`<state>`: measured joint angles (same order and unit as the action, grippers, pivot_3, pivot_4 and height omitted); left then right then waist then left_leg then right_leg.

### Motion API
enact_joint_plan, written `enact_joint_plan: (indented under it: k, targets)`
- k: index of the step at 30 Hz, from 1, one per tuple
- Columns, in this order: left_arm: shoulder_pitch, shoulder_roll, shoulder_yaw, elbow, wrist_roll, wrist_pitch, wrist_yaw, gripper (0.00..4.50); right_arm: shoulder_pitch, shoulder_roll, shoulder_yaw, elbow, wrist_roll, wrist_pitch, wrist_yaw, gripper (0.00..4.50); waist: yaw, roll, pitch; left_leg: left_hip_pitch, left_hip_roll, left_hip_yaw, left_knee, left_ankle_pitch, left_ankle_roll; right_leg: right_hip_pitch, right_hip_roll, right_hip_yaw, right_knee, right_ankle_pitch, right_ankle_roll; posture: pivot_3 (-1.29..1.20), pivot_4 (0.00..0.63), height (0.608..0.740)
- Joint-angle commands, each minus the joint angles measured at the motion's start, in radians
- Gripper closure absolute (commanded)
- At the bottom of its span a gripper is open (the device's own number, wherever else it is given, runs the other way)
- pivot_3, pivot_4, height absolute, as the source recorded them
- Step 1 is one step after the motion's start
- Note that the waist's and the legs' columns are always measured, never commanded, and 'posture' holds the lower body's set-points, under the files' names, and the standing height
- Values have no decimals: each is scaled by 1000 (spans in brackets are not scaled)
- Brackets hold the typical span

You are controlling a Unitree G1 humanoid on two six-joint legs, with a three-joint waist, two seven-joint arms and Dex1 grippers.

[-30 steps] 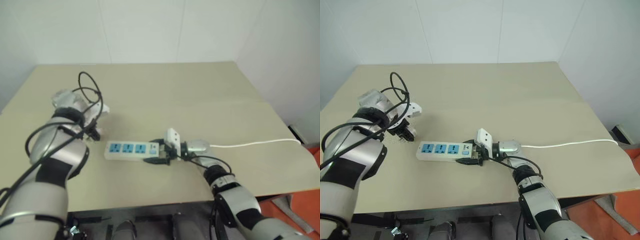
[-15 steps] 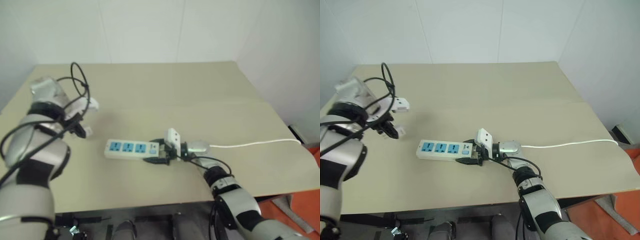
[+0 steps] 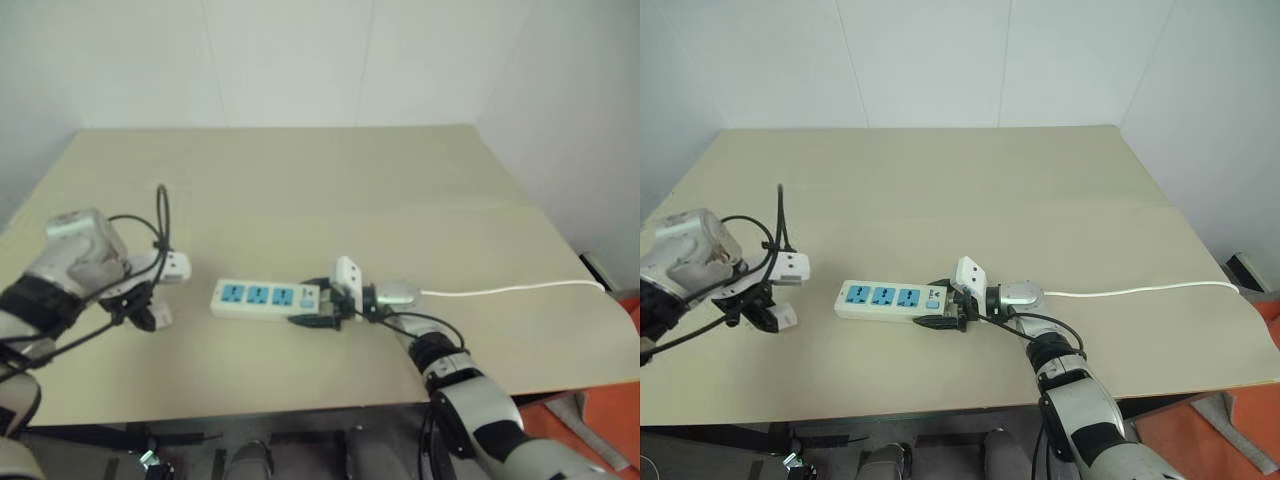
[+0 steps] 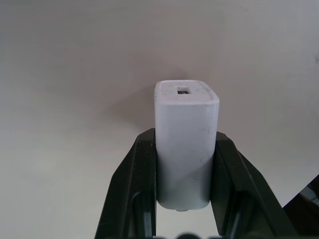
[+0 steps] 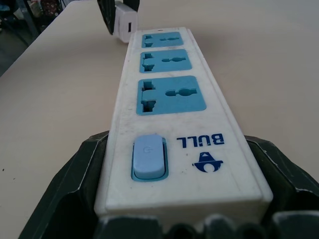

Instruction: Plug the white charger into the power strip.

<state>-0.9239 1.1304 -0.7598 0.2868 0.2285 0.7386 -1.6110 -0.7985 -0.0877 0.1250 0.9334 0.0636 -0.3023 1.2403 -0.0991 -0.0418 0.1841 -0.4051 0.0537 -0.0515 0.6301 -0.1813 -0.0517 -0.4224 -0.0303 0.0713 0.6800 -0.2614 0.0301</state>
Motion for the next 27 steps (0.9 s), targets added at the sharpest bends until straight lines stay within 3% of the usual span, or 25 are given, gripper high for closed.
enact_joint_plan:
  k: [1, 7, 9, 27]
  targets:
    - [12, 21, 55, -46, 8, 13, -3, 2439, 0, 19, 3, -8, 20, 6, 12, 1048, 0, 0, 0, 0, 0, 0, 0, 0, 0, 0, 0, 0, 0, 0, 0, 0, 150, 740]
    - [28, 18, 69, -52, 37, 9, -3, 468, 1, 19, 2, -8, 20, 7, 10, 1048, 0, 0, 0, 0, 0, 0, 0, 0, 0, 0, 0, 0, 0, 0, 0, 0, 150, 740]
    - [22, 17, 67, -54, 35, 8, -3, 32, 0, 19, 1, -8, 21, 7, 9, 1048, 0, 0, 0, 0, 0, 0, 0, 0, 0, 0, 0, 0, 0, 0, 0, 0, 150, 740]
    - [-137, -96, -128, 50, 69, -33, -3, 32, 7, 12, -6, -25, 26, 23, 5, 1048, -1, 0, 0, 0, 0, 0, 0, 0, 0, 0, 0, 0, 0, 0, 0, 0, 150, 740]
